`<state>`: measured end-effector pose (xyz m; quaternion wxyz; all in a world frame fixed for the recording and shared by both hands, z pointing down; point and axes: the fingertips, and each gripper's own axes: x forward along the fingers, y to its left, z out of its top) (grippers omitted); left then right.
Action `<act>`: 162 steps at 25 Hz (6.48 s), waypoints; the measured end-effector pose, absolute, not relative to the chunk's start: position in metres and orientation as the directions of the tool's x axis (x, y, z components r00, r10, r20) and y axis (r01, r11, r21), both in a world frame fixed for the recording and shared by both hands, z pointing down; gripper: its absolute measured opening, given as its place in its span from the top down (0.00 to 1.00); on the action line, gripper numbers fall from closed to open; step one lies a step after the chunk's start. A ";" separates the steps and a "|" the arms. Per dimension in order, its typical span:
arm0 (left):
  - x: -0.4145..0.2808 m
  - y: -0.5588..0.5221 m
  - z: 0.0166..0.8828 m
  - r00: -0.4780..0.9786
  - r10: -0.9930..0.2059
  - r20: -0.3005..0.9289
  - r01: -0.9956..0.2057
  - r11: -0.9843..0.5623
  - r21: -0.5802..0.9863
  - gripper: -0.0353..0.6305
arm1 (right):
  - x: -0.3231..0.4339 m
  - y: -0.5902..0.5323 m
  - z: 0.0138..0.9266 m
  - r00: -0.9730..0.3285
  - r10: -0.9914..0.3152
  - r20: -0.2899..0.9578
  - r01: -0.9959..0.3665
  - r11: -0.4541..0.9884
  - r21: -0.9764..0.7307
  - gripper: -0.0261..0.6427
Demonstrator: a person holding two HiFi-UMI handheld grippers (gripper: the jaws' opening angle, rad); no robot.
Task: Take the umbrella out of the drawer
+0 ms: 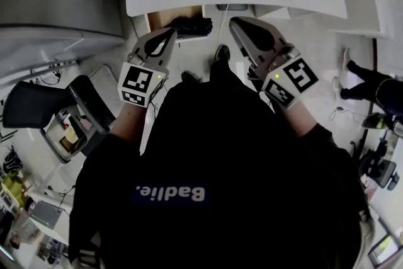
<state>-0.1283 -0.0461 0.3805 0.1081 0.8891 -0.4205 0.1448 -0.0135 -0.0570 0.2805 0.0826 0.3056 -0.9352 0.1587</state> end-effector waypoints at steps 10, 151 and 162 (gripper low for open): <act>-0.128 -0.066 0.463 0.582 -0.626 0.519 -0.732 -0.682 -0.002 0.92 | -0.009 -0.093 0.289 -0.816 -0.526 0.238 -0.576 0.773 -0.266 0.92; -0.117 -0.026 0.347 0.544 -0.691 0.475 -0.802 -0.596 0.052 0.59 | -0.045 -0.020 0.280 -0.905 -0.366 0.218 -0.411 0.885 -0.218 0.92; -0.113 -0.022 0.308 0.570 -0.708 0.417 -0.805 -0.582 0.112 0.59 | -0.044 -0.018 0.284 -0.907 -0.354 0.227 -0.402 0.887 -0.225 0.92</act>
